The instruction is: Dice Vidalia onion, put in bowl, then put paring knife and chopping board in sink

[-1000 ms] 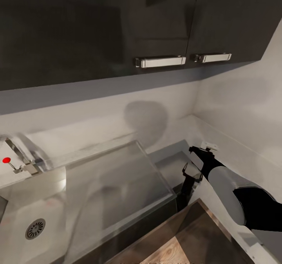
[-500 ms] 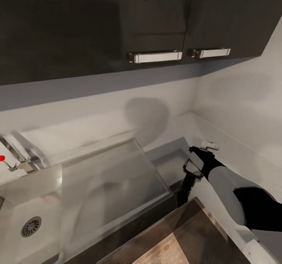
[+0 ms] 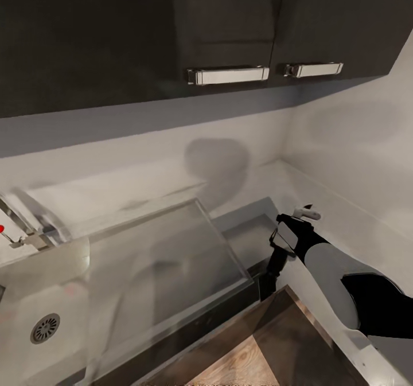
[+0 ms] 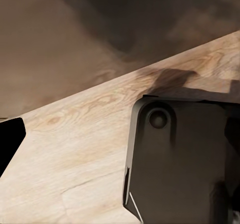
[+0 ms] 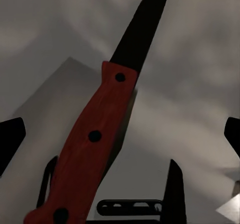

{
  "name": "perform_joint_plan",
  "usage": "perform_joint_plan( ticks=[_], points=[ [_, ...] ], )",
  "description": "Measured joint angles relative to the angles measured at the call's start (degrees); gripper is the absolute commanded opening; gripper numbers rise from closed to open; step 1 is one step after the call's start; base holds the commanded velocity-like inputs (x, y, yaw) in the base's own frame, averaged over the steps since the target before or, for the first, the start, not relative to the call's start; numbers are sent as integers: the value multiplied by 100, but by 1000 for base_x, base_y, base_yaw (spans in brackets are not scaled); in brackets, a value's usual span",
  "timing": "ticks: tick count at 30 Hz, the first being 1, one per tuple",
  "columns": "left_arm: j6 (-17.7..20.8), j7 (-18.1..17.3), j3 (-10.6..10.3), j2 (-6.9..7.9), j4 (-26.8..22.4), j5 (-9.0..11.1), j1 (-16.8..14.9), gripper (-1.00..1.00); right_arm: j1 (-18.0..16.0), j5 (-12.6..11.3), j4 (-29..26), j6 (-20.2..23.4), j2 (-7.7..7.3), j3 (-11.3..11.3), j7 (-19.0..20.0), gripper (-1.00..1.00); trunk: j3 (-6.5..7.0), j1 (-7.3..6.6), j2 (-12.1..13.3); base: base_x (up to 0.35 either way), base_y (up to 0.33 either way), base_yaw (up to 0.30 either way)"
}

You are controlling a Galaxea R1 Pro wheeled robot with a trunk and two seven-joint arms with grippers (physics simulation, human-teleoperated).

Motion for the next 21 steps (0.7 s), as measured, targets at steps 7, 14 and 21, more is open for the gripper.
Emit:
perform_joint_plan(
  ticks=[7,14,21],
  points=[
    [0,0,8,0,65,0,-1,100,0,0,0,0,9,0,0,100,-64,0,0,0,0,0],
    [0,0,9,0,87,0,-2,100,0,0,0,8,17,1,-8,100,-109,0,0,0,0,0],
    [0,0,9,0,154,0,-2,100,0,0,0,9,18,0,-9,100,-157,0,0,0,0,0]
  ],
)
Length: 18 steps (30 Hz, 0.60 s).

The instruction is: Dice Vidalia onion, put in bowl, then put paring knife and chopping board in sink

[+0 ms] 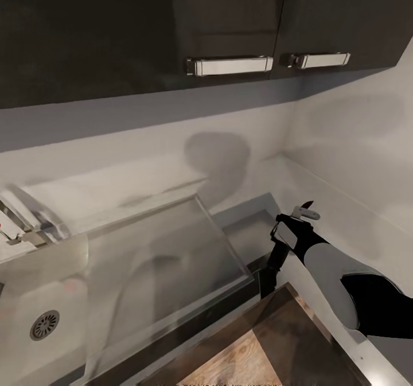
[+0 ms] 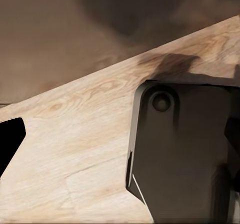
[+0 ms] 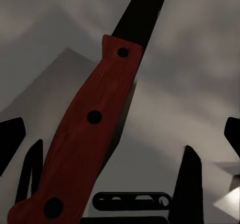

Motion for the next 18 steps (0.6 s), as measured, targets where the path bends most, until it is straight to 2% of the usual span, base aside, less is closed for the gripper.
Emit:
perform_joint_plan(
  ticks=[8,18],
  points=[
    [0,0,0,0,46,0,0,100,0,0,0,0,0,0,0,100,-64,0,0,0,0,0],
    [0,0,0,0,58,0,0,100,-1,6,-2,-13,0,9,1,100,-74,0,-1,0,0,0]
  ],
)
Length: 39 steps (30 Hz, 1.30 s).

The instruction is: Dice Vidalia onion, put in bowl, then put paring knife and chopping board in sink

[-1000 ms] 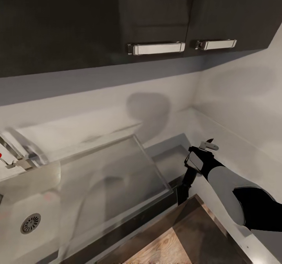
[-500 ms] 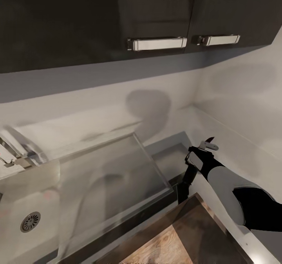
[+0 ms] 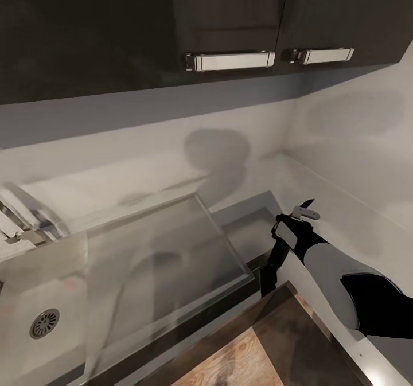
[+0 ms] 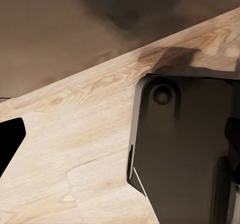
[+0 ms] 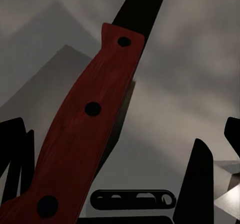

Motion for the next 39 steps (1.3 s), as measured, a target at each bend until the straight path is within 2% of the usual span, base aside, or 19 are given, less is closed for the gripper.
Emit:
perform_joint_plan(
  ticks=[15,16,32,39],
  points=[
    [0,0,-7,-4,1,0,0,100,-3,43,44,-48,2,35,13,100,1,-1,-2,0,0,0],
    [0,0,-7,-4,1,0,0,100,-3,47,44,-48,3,36,11,-100,1,-1,-2,0,0,0],
    [0,0,-11,-9,7,0,0,100,-3,28,40,-23,21,28,7,-100,3,-1,-2,0,0,-5],
    [0,0,-9,-7,43,0,0,100,-1,-13,97,1,26,7,2,-100,50,-1,-1,0,0,-111]
  ],
)
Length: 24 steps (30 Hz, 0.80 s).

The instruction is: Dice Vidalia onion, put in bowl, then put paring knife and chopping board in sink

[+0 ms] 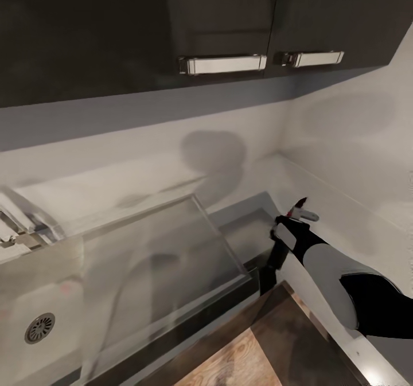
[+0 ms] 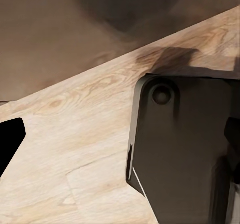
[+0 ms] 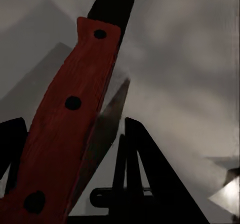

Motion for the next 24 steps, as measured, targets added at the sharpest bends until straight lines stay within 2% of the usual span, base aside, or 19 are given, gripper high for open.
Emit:
perform_joint_plan(
  ticks=[5,16,24],
  points=[
    [0,0,0,-1,1,0,0,100,2,-9,3,23,0,-16,-10,-100,42,0,1,0,0,-101],
    [0,0,1,-1,1,0,1,100,1,-7,7,23,2,-17,-11,-100,143,0,1,0,0,-9],
    [0,0,1,-2,1,0,1,100,2,-8,8,13,78,-15,-11,-100,216,1,1,-16,13,2]
  ],
)
